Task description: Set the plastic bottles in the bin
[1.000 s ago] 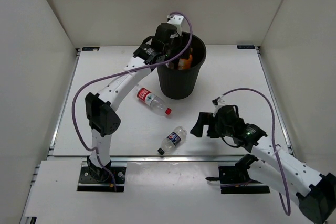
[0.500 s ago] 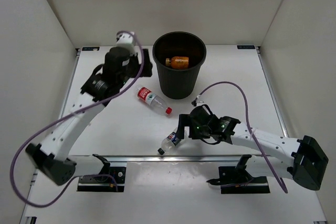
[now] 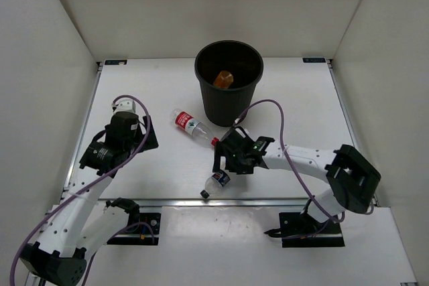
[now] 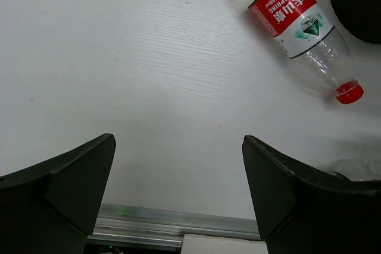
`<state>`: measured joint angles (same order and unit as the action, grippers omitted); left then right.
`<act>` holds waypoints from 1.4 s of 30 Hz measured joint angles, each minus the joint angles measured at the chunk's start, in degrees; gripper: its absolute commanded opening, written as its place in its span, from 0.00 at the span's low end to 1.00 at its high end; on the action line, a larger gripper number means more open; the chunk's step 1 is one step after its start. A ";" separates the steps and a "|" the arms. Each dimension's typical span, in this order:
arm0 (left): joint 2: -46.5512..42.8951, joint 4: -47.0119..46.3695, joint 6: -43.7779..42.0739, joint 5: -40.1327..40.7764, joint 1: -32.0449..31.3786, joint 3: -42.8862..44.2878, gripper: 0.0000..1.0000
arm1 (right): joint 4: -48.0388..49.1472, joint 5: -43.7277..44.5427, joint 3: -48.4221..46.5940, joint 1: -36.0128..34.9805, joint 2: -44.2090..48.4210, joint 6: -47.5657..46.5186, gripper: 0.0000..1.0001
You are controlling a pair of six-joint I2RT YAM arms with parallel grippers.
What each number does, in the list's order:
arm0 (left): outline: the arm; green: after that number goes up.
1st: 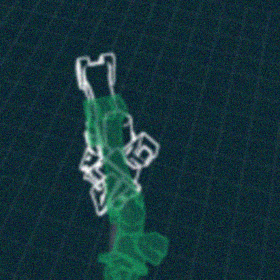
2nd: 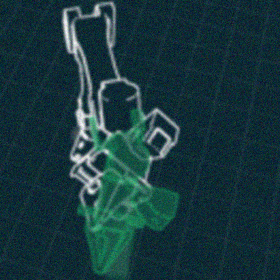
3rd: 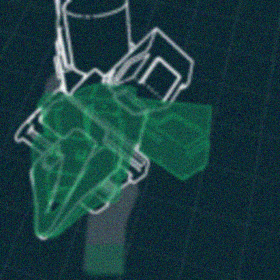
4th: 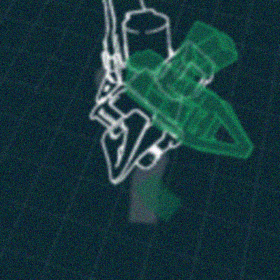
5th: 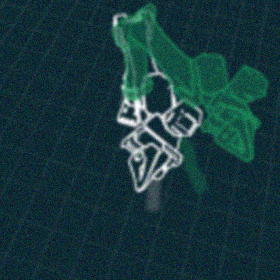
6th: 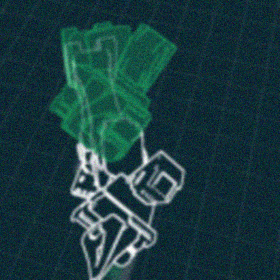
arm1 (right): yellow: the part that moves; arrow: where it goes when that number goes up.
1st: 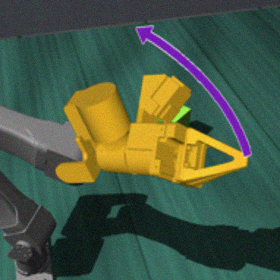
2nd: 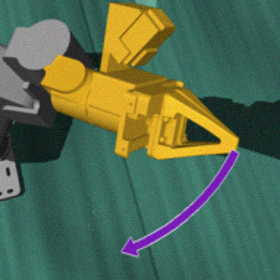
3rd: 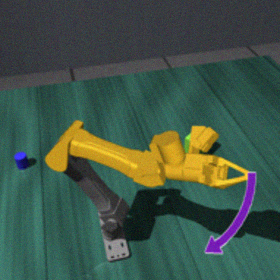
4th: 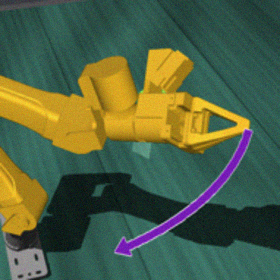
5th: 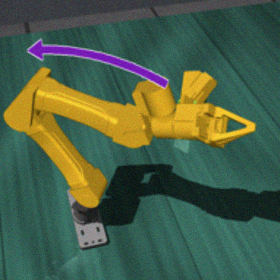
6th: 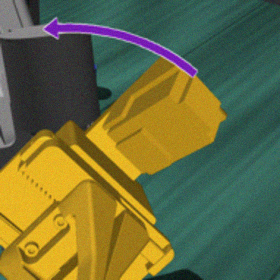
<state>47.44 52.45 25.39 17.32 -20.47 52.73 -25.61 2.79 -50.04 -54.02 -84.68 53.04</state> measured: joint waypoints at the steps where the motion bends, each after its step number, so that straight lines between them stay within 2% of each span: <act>1: -0.24 0.17 0.20 -0.07 0.00 0.00 0.99 | 0.00 -0.52 -0.59 0.24 -1.44 0.09 0.88; 3: -0.31 0.79 0.42 -0.20 0.02 0.00 0.99 | -0.07 -2.05 -2.01 0.63 -4.59 -0.02 0.62; 8: -0.02 2.14 0.42 -0.24 0.13 -0.26 0.99 | 0.57 -4.42 -3.45 1.64 -6.82 0.44 0.33; 10: 0.22 2.43 0.46 -0.39 0.13 -0.31 0.98 | 0.48 -4.33 -3.45 2.10 -6.38 0.28 0.24; 12: 0.52 2.36 0.66 -0.85 0.13 -0.33 0.99 | 0.48 -4.24 -3.43 2.71 -5.03 -0.61 0.19; 17: 1.01 1.20 1.14 -2.89 0.31 -0.46 0.99 | -0.68 -4.17 -6.86 5.49 0.96 -6.23 0.17; 20: 1.51 0.33 1.66 -3.28 0.35 -0.46 0.99 | -1.92 -3.67 -15.67 6.64 2.82 -12.85 0.16; 22: 1.86 -0.42 2.08 -3.41 0.48 -0.46 0.99 | -1.49 -3.48 -22.51 7.21 4.20 -17.51 0.19; 27: 2.10 -1.68 3.28 -3.61 1.25 -0.98 0.99 | 2.45 1.99 -39.34 9.62 5.64 -30.99 0.12; 30: 2.69 -2.14 4.17 -3.67 1.27 -1.88 0.99 | 6.58 4.83 -46.27 15.89 4.15 -36.89 0.17; 34: 4.31 -2.23 6.14 -3.65 1.29 -2.58 0.98 | 9.77 11.39 -55.71 23.56 -3.87 -43.43 0.22; 36: 5.16 -2.25 7.13 -3.61 1.29 -2.56 0.99 | 10.73 14.86 -56.57 24.30 -7.65 -46.18 0.42; 39: 5.77 -2.38 9.07 -3.28 1.20 -2.64 0.99 | 10.80 16.98 -54.40 24.17 -12.07 -50.03 0.94; 40: 5.75 -2.43 9.92 -3.13 1.11 -2.67 0.98 | 10.21 17.35 -53.35 24.17 -12.96 -50.42 1.00; 42: 5.84 -3.10 11.50 -3.02 0.90 -2.75 0.98 | 8.98 17.40 -51.76 24.17 -13.84 -51.54 0.99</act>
<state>53.28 49.34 36.88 14.31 -19.57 49.98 -16.62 20.18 -101.80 -29.85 -98.52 1.50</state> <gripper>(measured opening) 0.983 0.980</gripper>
